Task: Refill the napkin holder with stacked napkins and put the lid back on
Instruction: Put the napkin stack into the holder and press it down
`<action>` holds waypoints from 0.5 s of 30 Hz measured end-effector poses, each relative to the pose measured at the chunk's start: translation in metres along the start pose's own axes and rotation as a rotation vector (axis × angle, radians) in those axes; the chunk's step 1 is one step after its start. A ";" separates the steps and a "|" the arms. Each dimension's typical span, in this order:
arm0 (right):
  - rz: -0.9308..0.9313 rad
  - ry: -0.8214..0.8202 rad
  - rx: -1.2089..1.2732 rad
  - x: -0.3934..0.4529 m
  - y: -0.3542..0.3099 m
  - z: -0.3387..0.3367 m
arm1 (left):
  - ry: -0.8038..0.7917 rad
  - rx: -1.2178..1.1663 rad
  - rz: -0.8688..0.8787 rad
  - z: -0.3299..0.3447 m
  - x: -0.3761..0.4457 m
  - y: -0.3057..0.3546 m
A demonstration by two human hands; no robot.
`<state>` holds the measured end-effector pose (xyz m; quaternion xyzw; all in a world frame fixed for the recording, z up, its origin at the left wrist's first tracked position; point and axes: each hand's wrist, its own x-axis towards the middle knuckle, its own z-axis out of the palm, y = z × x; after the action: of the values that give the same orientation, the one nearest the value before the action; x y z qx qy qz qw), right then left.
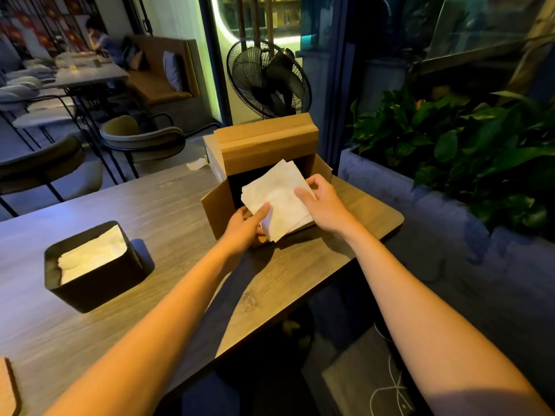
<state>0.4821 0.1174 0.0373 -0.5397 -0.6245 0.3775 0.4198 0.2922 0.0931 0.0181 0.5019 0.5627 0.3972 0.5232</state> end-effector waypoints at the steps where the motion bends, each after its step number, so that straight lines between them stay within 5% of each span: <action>1: 0.005 -0.010 0.036 -0.002 -0.003 -0.001 | -0.032 -0.030 -0.046 -0.003 -0.001 0.001; 5: 0.014 -0.032 0.111 -0.005 -0.009 -0.002 | -0.042 -0.114 -0.016 -0.013 -0.011 0.010; 11: -0.058 -0.017 0.180 -0.011 -0.031 0.025 | 0.183 0.057 0.312 -0.046 -0.032 0.022; 15: -0.123 -0.045 0.192 -0.013 -0.057 0.054 | 0.285 0.097 0.354 -0.080 -0.048 0.021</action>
<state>0.4119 0.0963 0.0685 -0.4491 -0.6268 0.4210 0.4778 0.2138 0.0561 0.0588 0.5561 0.5523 0.5223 0.3360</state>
